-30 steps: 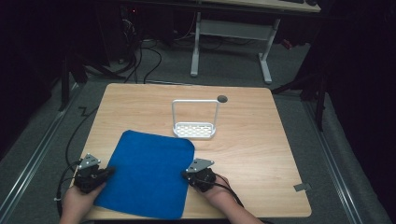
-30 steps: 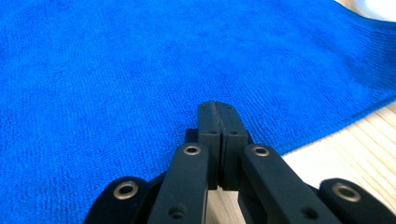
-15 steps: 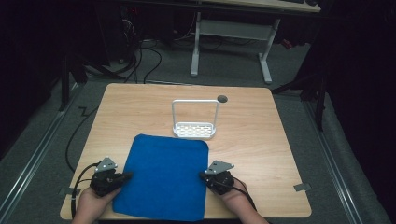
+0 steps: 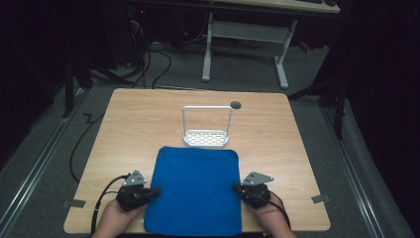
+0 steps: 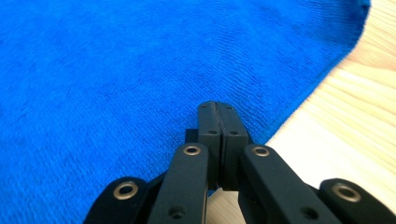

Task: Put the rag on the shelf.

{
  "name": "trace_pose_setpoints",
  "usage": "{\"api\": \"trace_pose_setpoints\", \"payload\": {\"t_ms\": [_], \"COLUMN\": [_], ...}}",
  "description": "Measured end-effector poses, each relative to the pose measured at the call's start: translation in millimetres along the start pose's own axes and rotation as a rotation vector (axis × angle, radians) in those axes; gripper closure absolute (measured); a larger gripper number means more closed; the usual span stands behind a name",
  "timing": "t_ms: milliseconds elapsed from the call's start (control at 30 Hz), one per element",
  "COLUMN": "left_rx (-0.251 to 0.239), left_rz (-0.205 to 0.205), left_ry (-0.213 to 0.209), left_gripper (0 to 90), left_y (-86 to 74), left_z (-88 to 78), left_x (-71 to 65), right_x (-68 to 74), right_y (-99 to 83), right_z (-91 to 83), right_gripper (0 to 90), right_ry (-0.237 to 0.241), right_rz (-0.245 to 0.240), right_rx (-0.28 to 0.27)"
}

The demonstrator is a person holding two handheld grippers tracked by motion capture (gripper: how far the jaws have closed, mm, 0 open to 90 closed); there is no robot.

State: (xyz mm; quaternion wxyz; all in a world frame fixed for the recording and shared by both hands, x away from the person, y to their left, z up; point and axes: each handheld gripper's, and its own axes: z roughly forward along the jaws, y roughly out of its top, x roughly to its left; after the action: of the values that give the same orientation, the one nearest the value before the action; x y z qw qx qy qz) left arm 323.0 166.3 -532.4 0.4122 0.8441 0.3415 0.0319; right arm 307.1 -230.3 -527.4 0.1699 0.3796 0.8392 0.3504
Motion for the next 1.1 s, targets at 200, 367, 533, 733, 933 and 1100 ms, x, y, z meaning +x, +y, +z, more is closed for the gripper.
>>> {"api": "trace_pose_setpoints", "payload": {"t_ms": [200, 367, 533, 733, 933, 1100], "left_rx": [0.010, 0.012, 0.020, 0.032, 0.025, -0.082], "left_rz": [0.044, 0.041, 0.042, 0.048, 0.080, -0.001], "left_ry": [-0.037, -0.056, -0.071, -0.101, -0.094, 0.017], "left_gripper": [87.2, 86.6, 86.7, 86.6, 80.2, 65.4], "left_y": [4.2, 2.7, -2.4, -12.8, -15.3, -11.1], "left_z": [10.6, 10.4, 7.0, 0.1, -3.0, -7.4], "left_x": [-18.5, -21.3, -28.7, -42.8, -47.2, -25.1], "right_x": [-15.8, -21.2, -12.2, 1.4, 1.8, -5.0], "right_y": [-12.7, -20.5, -25.8, -37.6, -43.2, -40.3], "right_z": [-12.9, -20.4, -26.9, -41.1, -47.7, -49.5], "right_gripper": [90.0, 90.0, 90.0, 90.0, 87.6, 74.7], "right_ry": [-0.045, -0.050, -0.053, -0.038, 0.008, -0.009], "right_rz": [0.041, 0.068, 0.040, 0.007, 0.037, 0.072], "right_rx": [-0.002, -0.007, -0.001, 0.010, -0.017, -0.076]}}
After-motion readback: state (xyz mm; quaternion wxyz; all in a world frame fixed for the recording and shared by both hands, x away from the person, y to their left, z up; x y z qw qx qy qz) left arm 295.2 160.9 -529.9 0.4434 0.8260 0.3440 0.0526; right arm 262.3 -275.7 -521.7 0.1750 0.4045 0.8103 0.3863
